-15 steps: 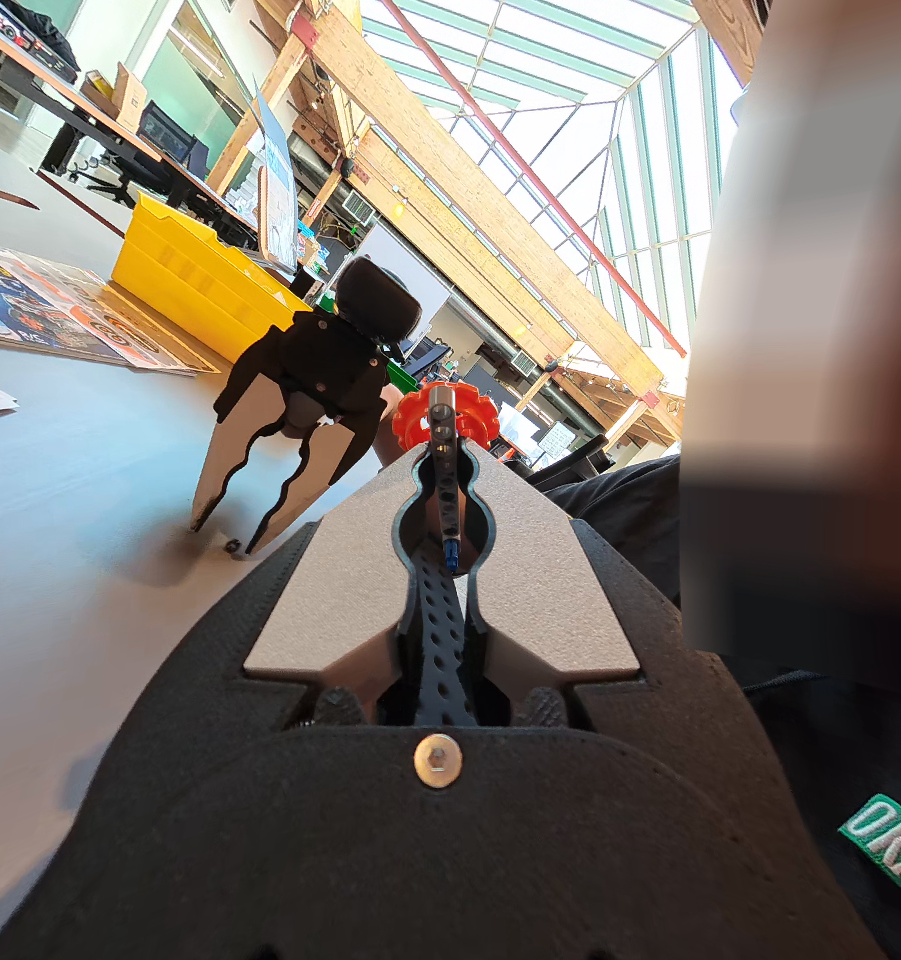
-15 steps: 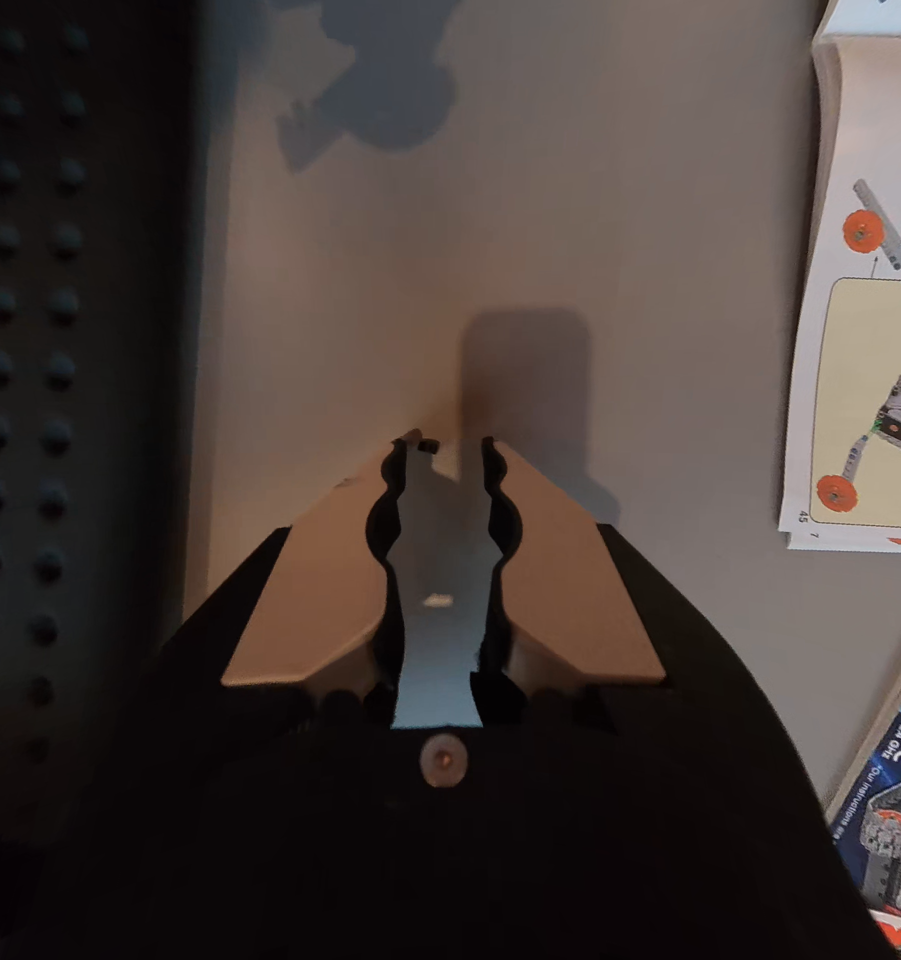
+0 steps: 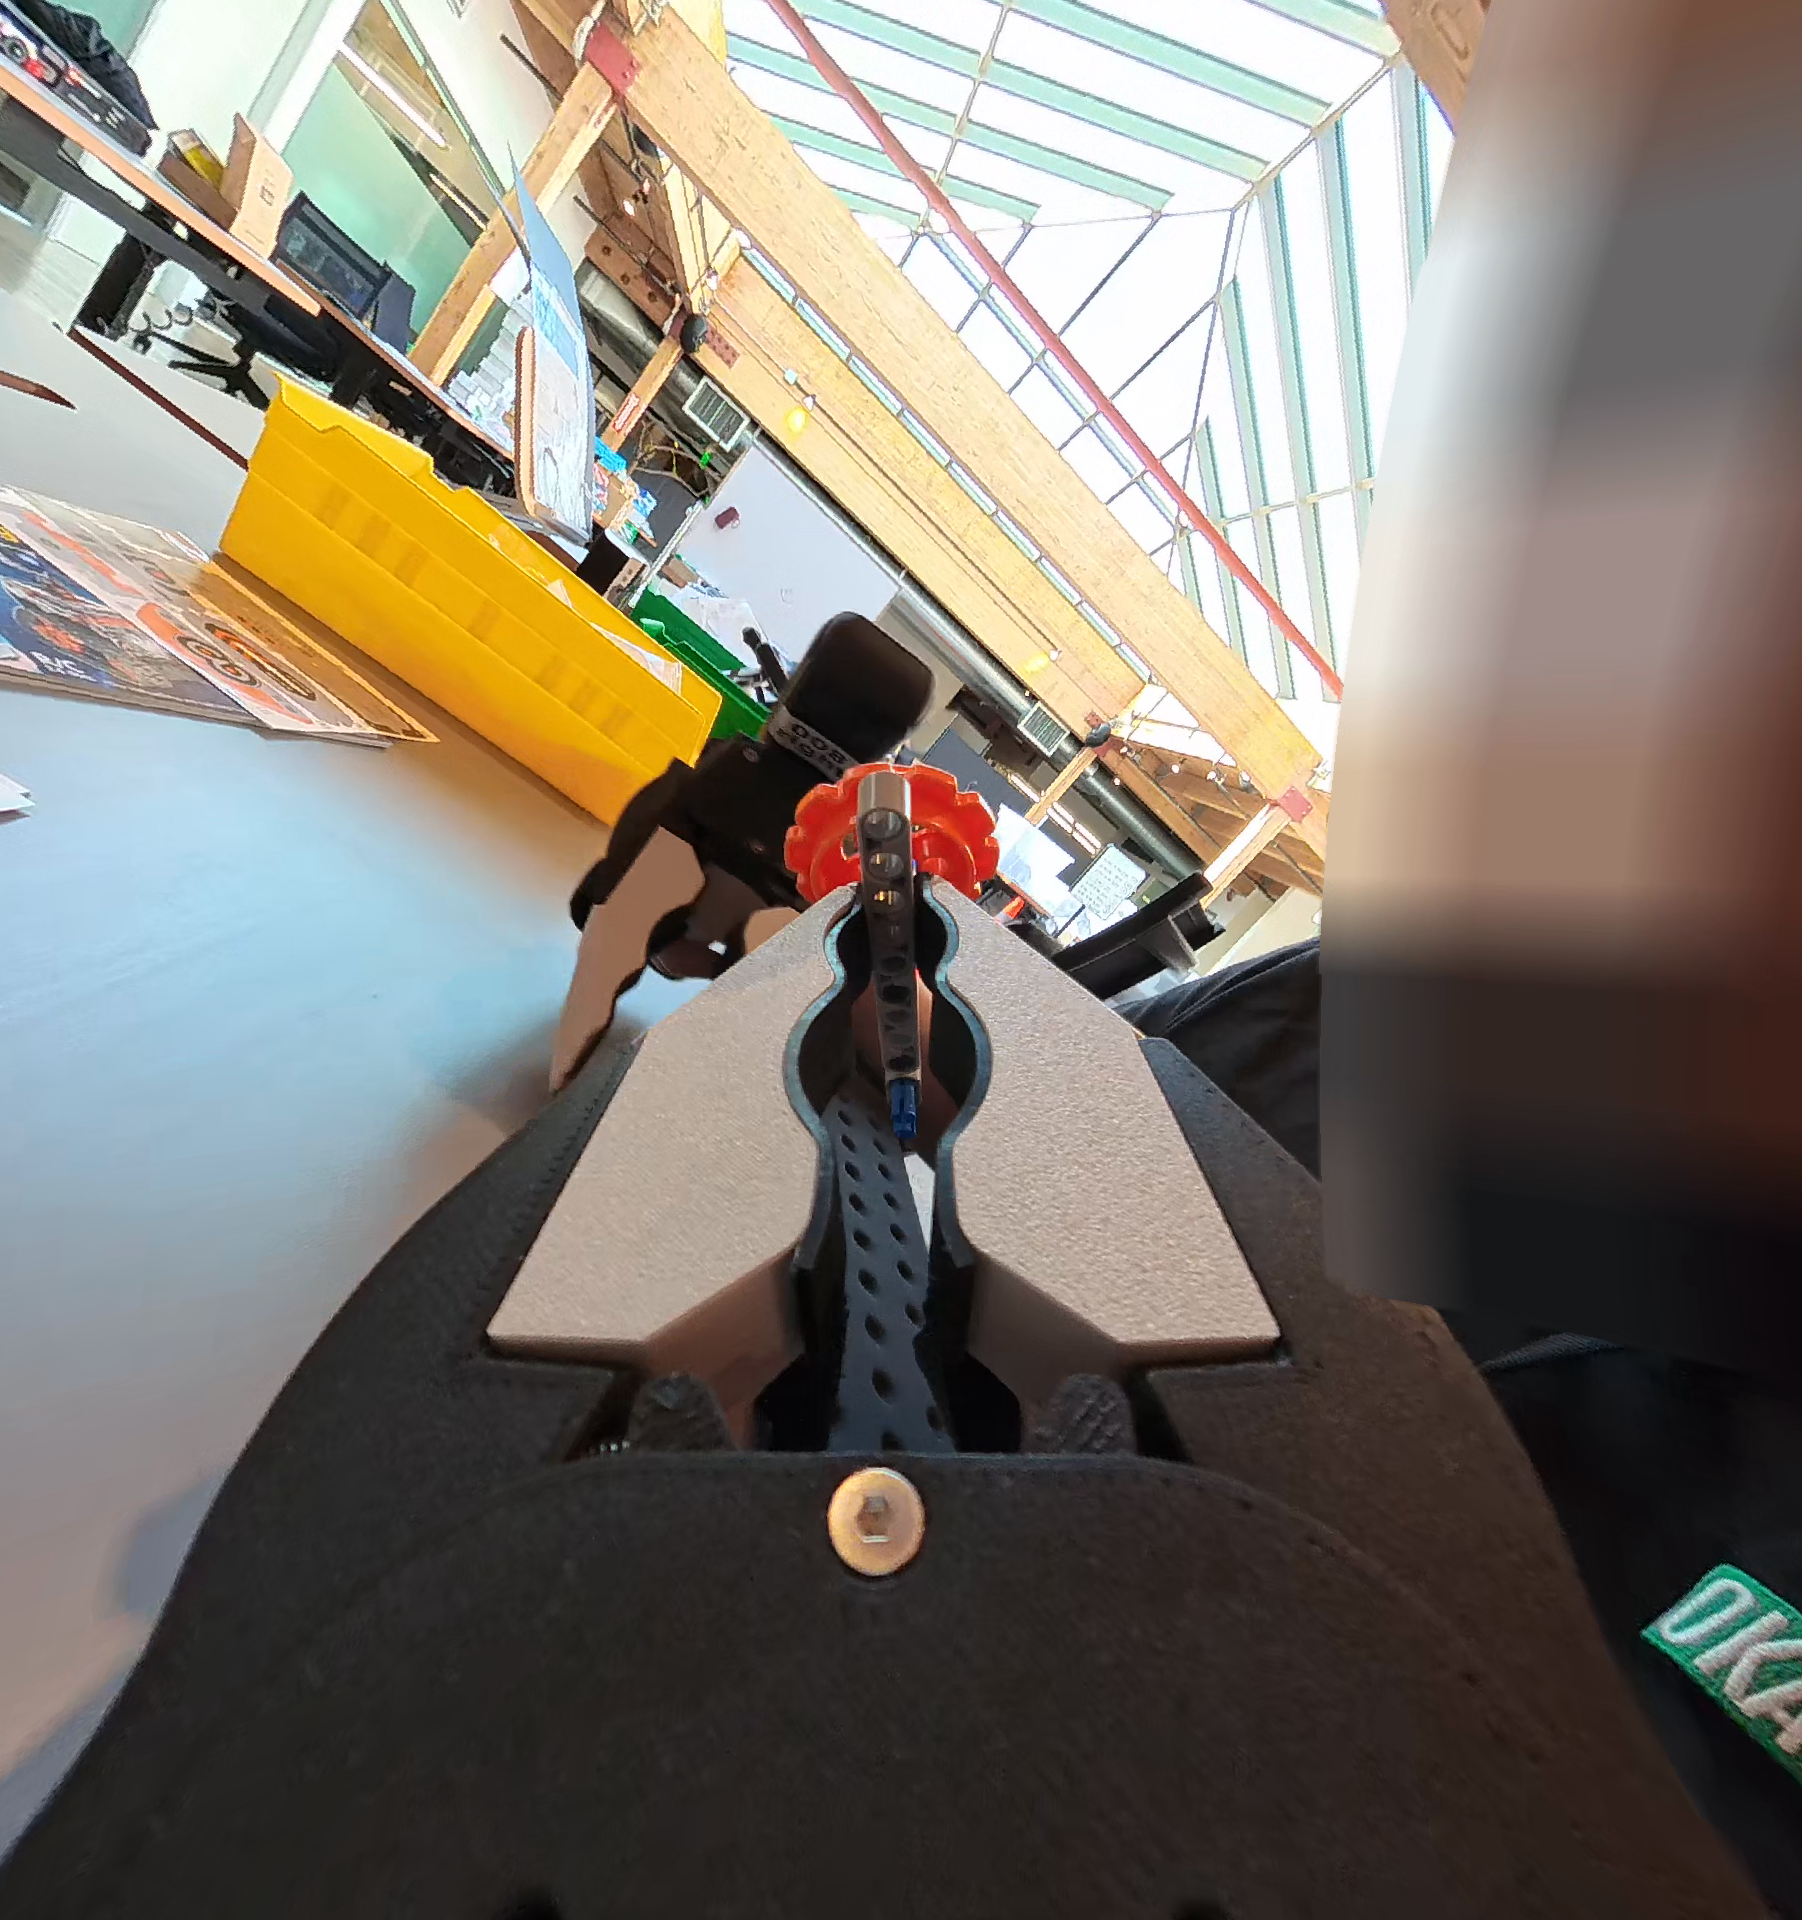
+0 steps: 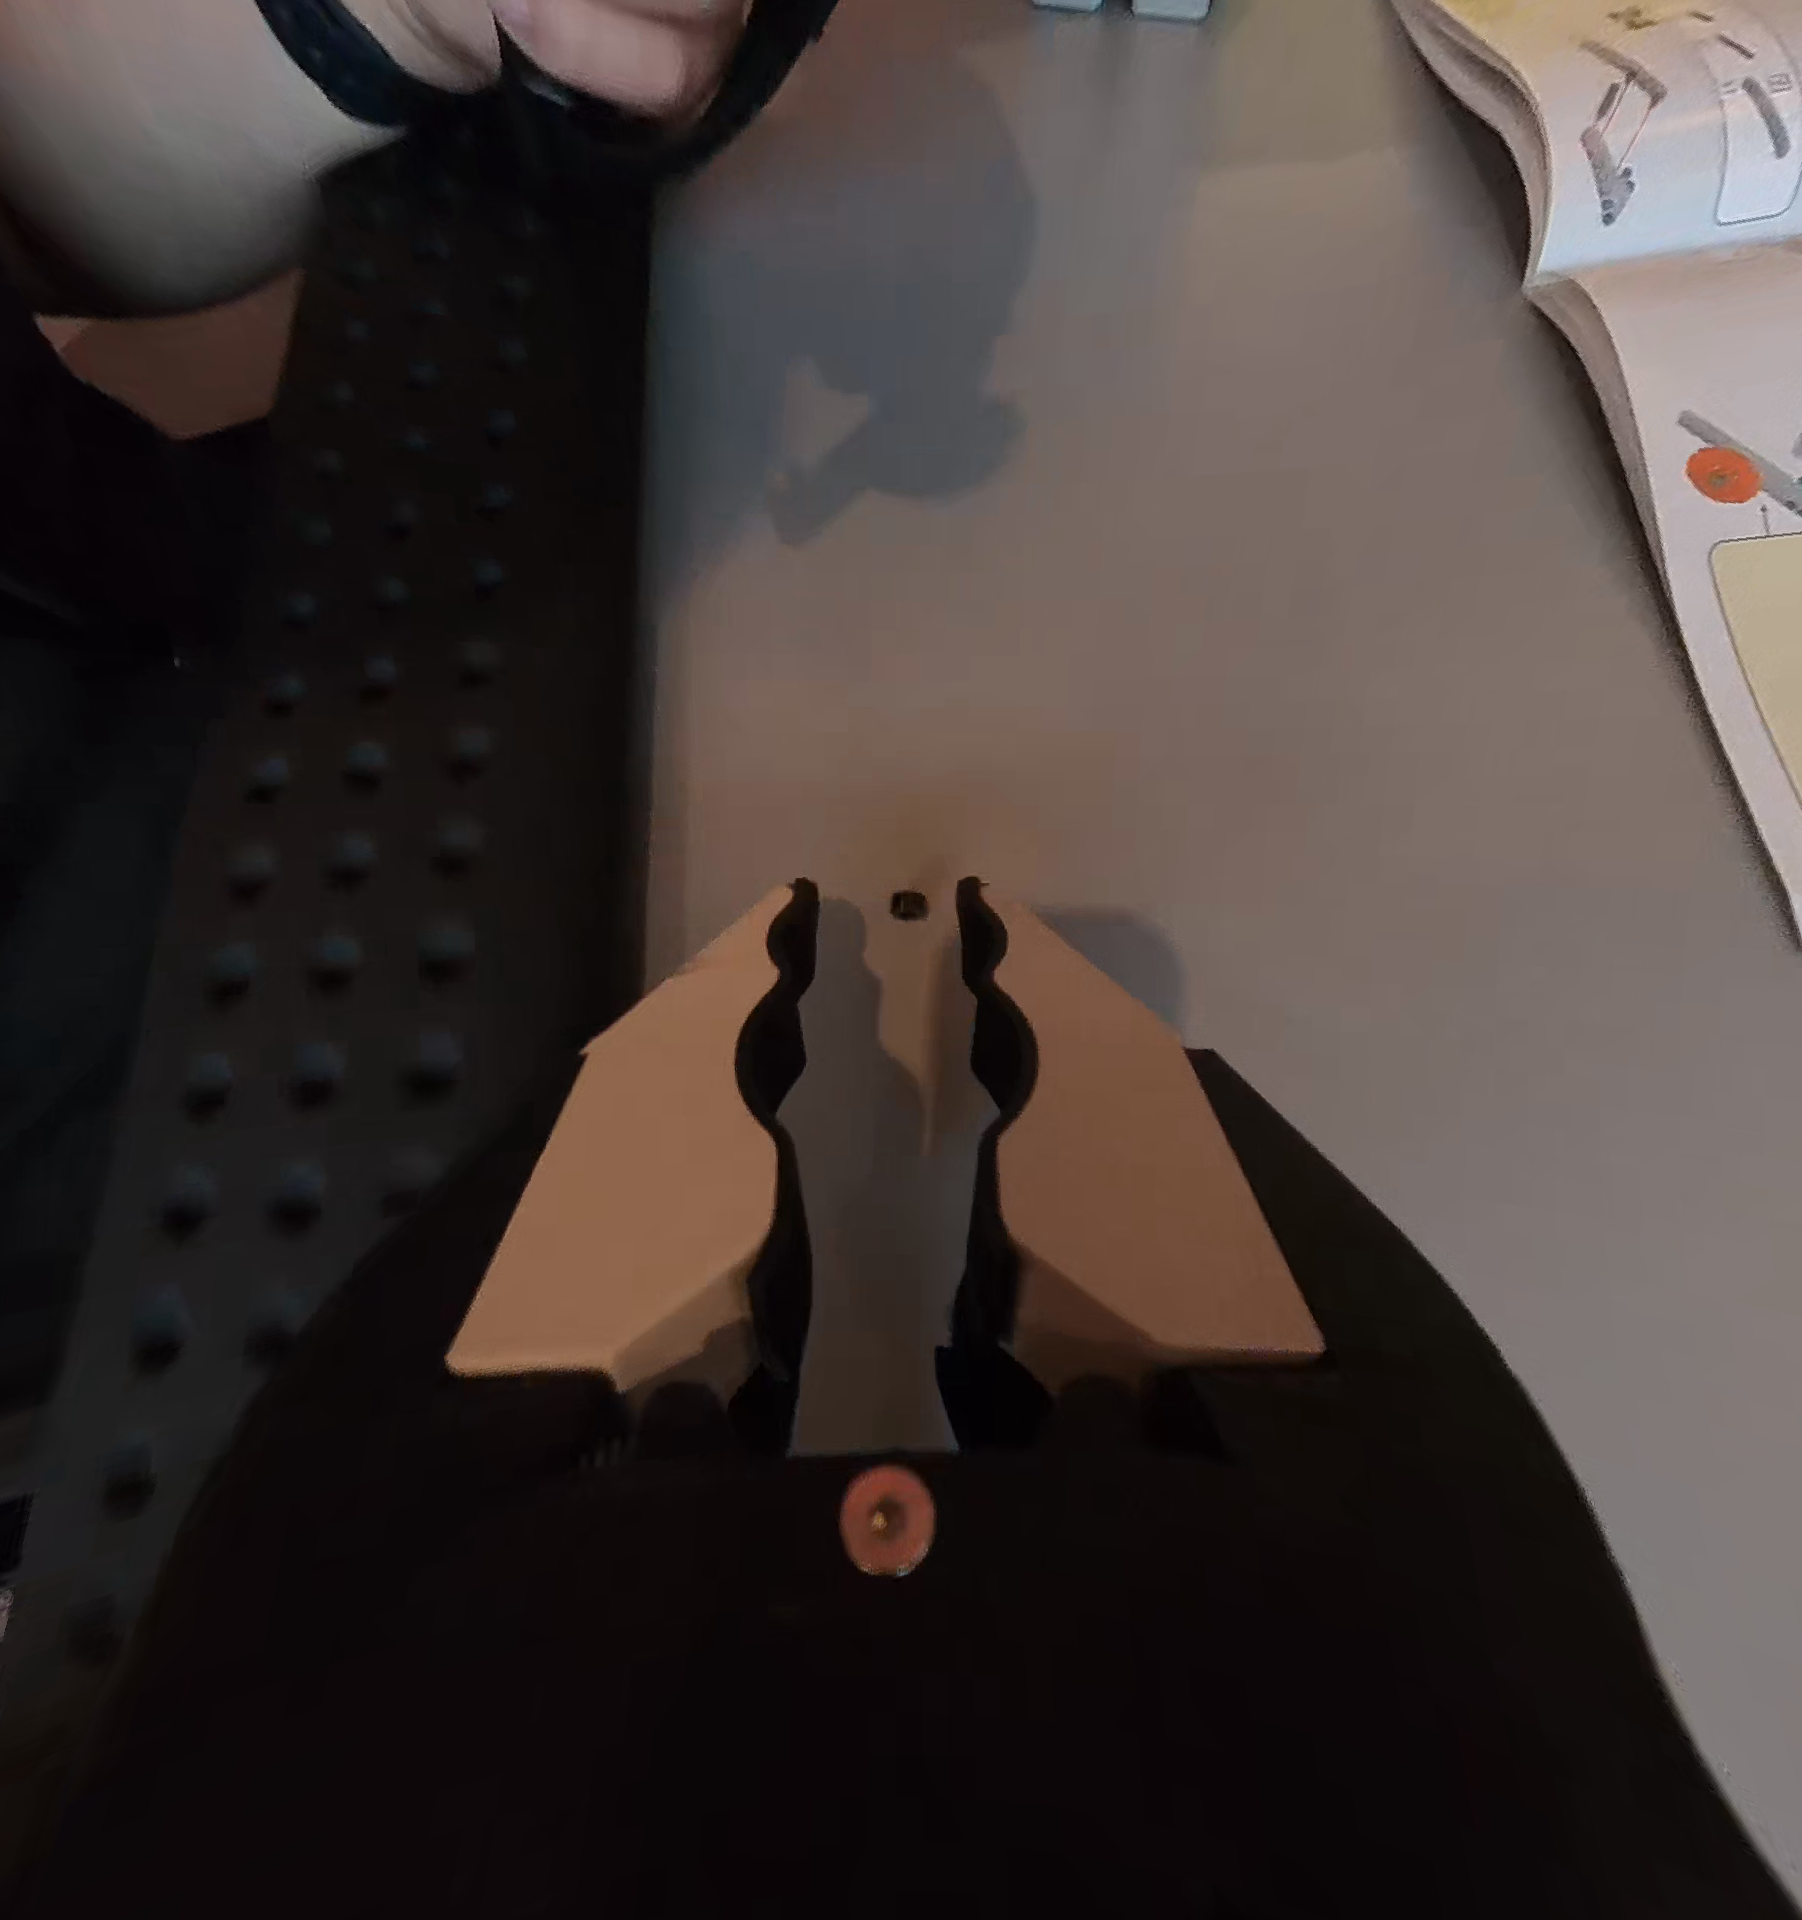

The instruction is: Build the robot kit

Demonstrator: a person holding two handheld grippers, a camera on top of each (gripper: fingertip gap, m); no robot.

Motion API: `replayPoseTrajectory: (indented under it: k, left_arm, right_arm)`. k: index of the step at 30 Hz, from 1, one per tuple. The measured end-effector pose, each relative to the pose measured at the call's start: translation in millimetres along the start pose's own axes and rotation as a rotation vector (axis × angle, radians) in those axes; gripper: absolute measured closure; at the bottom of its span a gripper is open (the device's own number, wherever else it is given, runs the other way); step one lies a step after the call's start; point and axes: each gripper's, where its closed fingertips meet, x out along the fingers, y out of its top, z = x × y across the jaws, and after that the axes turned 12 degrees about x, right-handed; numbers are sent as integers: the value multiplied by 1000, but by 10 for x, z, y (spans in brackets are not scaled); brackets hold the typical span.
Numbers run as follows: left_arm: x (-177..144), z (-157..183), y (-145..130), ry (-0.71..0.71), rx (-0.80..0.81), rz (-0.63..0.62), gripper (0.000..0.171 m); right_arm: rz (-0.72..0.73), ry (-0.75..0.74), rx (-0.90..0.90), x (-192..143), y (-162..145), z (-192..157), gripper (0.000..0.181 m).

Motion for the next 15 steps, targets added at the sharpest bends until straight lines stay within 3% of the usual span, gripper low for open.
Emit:
replayPoseTrajectory:
  k: [4, 8, 15]
  left_arm:
    - [4, -19, -22, 10, -1, -7, 167]
    - [-22, -37, 2, 24, 5, 4, 167]
    - [3, -14, -32, 16, 8, -14, 167]
  right_arm:
    - [-18, -71, 1, 45, -50, 46, 158]
    - [-48, -20, -3, 96, -99, -34, 158]
    - [-50, -56, -9, 142, -96, 14, 163]
